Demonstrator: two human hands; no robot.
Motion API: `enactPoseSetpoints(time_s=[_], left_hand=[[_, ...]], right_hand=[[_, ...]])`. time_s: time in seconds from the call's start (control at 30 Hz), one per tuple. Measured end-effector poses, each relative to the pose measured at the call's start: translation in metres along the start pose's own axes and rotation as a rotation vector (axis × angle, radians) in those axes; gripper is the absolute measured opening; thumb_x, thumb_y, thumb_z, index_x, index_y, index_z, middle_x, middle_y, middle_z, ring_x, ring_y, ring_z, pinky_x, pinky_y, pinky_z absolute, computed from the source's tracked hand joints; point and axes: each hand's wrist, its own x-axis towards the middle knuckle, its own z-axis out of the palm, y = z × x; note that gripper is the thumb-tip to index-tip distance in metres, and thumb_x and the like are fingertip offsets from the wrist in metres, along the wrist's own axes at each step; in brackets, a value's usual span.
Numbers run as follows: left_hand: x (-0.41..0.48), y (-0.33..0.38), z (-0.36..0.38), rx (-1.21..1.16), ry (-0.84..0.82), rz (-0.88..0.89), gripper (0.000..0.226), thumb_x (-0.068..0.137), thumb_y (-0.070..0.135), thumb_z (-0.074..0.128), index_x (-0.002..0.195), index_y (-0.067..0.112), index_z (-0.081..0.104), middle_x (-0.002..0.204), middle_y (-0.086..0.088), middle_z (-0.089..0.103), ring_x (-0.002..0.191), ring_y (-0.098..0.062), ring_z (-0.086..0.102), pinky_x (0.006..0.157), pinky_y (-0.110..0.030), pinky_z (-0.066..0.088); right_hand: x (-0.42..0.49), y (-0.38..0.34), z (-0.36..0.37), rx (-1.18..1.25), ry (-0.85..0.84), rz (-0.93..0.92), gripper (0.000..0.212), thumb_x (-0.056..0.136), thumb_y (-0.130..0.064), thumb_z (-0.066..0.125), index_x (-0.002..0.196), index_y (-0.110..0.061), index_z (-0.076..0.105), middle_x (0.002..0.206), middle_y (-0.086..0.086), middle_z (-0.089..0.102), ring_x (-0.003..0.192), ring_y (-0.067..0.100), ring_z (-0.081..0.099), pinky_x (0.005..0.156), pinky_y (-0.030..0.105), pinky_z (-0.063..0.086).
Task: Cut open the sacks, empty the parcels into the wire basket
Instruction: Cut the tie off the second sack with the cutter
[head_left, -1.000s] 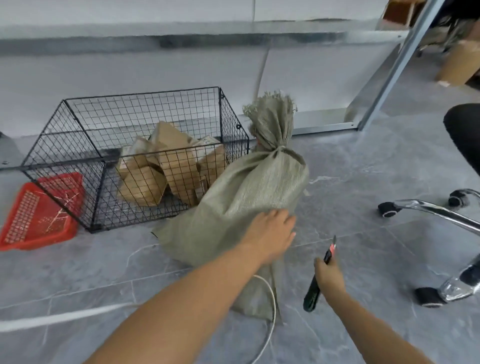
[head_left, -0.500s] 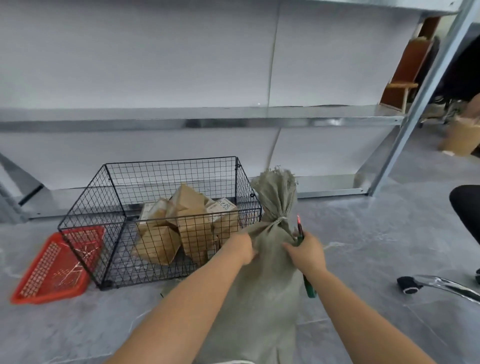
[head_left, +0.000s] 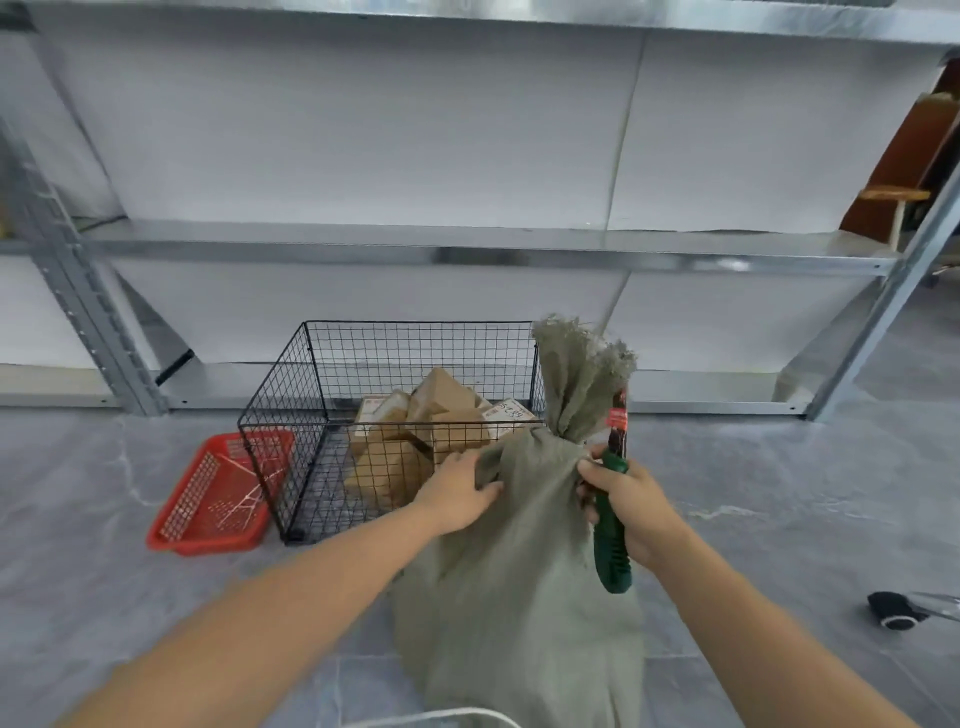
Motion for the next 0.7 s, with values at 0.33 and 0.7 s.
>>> enactPoseSetpoints(time_s=[0.33,0.7], left_hand=[[-0.120,-0.092,-0.083,0.140,0.072,-0.072,0.042,0.093,0.036,0.047,0.126,0.010,0.045,0.121,-0.006,0.051,0.112,-0.018,0.051,0.090,-0.026,0.040],[-0.113,-0.068,-0.041,-0.403,0.214,-0.123,0.027,0.092,0.021,0.050,0.117,0.011,0.048,0.103,0.005,0.053,0.101,-0.014,0.052,0.079,-0.022,0.037]], right_hand=[[-0.028,-0.013,0.060,0.176,-0.276,0.036,0.020,0.090,-0.001,0.046,0.076,-0.014,0.050,0.057,0.004,0.044,0.041,0.011,0.044,0.035,0.020,0.037],[-0.033,0.005,0.081,0.113,-0.345,0.129,0.023,0.090,-0.001,0.045,0.074,-0.017,0.051,0.059,0.001,0.049,0.047,0.012,0.044,0.039,0.018,0.037]])
